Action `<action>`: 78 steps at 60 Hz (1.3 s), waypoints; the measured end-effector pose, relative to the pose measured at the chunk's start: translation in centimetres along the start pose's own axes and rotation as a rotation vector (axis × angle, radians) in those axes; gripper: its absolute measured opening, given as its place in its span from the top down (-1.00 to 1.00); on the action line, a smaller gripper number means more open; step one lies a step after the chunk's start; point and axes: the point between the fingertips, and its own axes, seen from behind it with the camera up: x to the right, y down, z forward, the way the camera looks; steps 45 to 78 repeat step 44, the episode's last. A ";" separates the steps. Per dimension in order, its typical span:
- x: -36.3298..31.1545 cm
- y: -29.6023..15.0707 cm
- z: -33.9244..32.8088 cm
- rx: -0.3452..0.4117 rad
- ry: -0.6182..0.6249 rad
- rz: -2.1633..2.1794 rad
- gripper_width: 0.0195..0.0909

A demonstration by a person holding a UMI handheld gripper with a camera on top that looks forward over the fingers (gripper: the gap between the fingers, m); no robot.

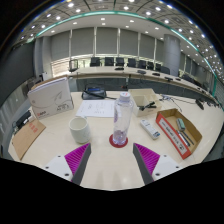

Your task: Pour water

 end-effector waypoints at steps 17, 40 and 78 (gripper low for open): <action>-6.3 2.0 -12.6 -0.010 0.030 -0.022 -0.86; -10.8 4.7 -17.8 -0.046 -0.043 0.008 -0.87; -10.8 4.8 -18.1 -0.049 -0.056 0.015 -0.86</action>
